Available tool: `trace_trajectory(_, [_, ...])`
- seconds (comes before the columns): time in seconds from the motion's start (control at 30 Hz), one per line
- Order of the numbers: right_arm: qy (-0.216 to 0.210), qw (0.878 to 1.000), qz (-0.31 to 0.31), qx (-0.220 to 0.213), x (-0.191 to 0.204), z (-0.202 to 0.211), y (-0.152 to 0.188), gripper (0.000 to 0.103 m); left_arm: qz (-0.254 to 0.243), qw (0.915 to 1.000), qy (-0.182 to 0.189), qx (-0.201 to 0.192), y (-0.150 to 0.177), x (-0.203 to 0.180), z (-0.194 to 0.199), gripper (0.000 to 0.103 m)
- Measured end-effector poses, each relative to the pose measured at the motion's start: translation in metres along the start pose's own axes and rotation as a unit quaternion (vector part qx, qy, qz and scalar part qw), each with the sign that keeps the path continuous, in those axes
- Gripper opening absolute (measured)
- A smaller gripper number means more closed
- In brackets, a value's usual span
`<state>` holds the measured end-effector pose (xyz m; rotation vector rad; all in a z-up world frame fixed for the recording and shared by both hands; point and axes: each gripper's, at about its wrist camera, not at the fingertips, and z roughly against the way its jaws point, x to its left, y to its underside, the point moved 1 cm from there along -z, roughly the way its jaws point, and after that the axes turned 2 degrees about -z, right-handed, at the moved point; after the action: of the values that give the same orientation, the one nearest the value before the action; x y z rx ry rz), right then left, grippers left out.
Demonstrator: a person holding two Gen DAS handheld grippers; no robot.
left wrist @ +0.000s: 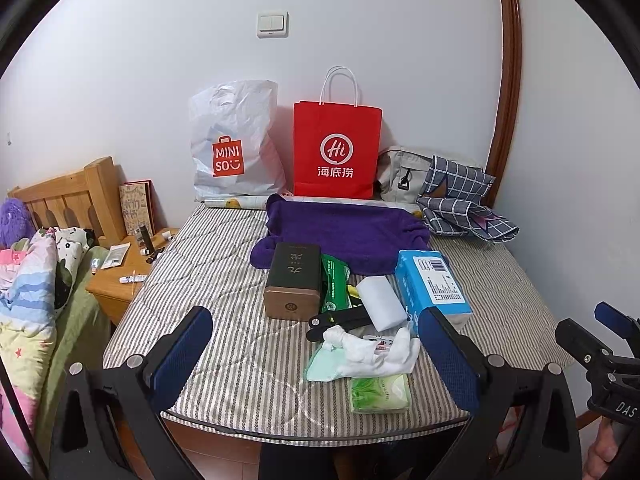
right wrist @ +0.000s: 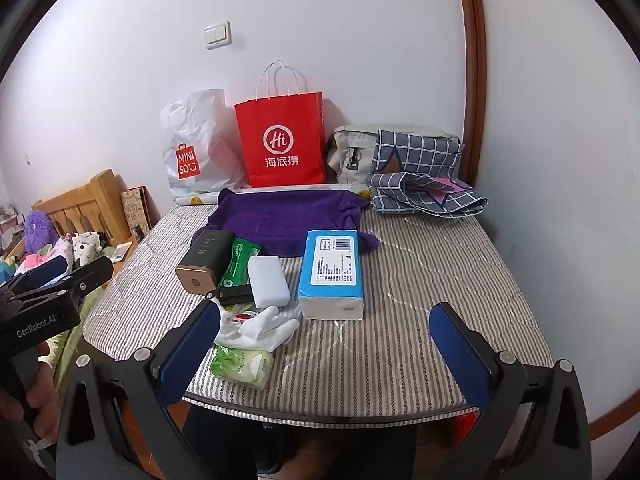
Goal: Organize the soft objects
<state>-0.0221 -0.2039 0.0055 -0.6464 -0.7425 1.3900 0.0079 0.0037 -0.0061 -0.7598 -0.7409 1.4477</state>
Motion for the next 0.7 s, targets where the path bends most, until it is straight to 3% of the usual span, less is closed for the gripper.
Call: trace_trajectory(0.7, [-0.003,1.000,-0.001,-0.001,0.0025,-0.0003,0.0017,0.103,-0.001,1.0000,0.000,0.000,-0.0033,-0.0017,-0.0016,0.103])
